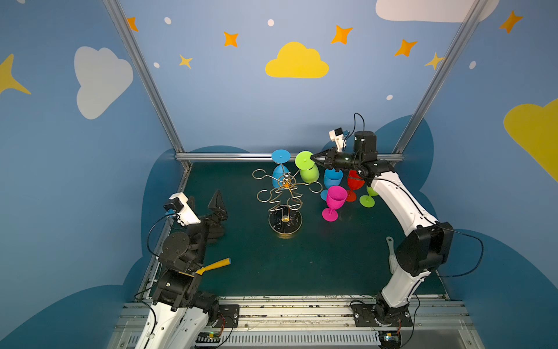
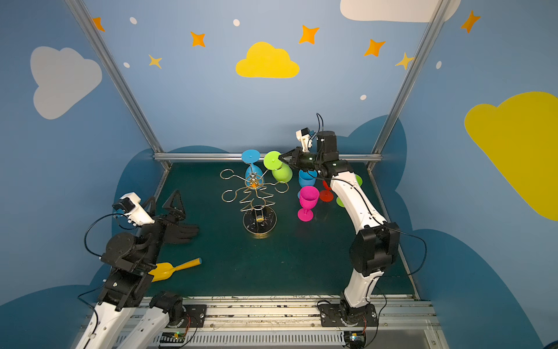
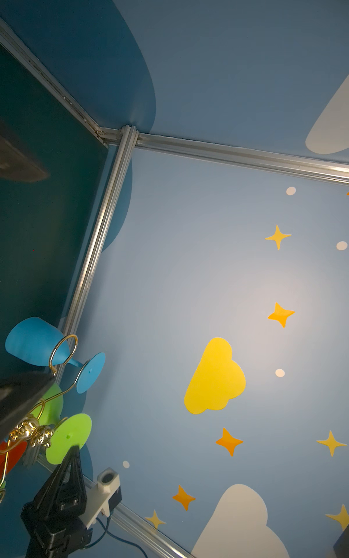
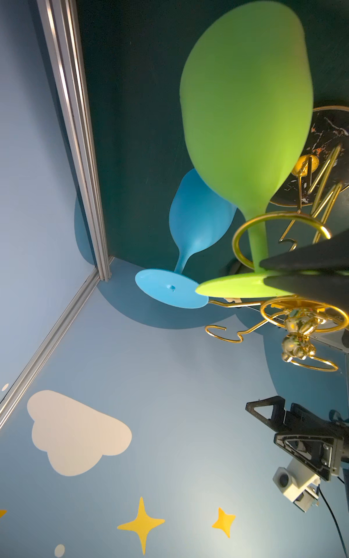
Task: Take the wine glass off the wine glass rack
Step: 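Close the right gripper on the lime-green glass foot and lift it off the rack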
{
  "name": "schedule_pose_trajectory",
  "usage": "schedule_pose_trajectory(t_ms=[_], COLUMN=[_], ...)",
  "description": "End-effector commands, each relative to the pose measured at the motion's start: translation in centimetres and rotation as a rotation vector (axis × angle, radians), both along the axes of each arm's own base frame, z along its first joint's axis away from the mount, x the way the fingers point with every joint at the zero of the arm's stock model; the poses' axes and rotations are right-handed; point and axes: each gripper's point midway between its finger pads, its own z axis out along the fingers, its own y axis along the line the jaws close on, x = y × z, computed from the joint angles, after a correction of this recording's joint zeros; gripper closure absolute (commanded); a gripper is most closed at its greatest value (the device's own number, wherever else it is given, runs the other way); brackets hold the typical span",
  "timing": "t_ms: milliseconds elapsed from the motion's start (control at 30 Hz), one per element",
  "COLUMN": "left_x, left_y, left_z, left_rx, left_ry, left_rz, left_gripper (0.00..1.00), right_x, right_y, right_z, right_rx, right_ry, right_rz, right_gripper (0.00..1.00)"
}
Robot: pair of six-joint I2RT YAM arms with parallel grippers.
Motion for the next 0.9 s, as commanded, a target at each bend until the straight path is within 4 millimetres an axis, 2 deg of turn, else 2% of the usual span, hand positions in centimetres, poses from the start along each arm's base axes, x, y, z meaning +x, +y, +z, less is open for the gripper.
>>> schedule_pose_trajectory(t_ms=[0,200,500,867], left_x=[-0.7,-0.8,-0.7,-0.6], left_y=[0.2,0.1,-0.1,-0.3], left_z=[1.8,2.0,2.0,2.2], left_rx=[-0.003,-0.007,-0.016,-0.025], left_ry=[-0.043,-0.049,-0.051,-0.059], left_rz=[-0.002,-0.006,-0.018,-0.028], left_gripper=[0.04,0.03,0.04,0.04], right_x=[-0.8,-2.1,-4.1,-4.8], right_y=[0.3,0.5,1.1,-1.6], right_z=[2.0,2.1,0.9,1.2], right_rx=[0.059,0.062,0.034,0.022], right_ry=[-0.029,-0.012,0.01,0.004], right_rz=[0.036,0.063,0.098,0.033], right_gripper=[1.0,1.0,1.0,1.0])
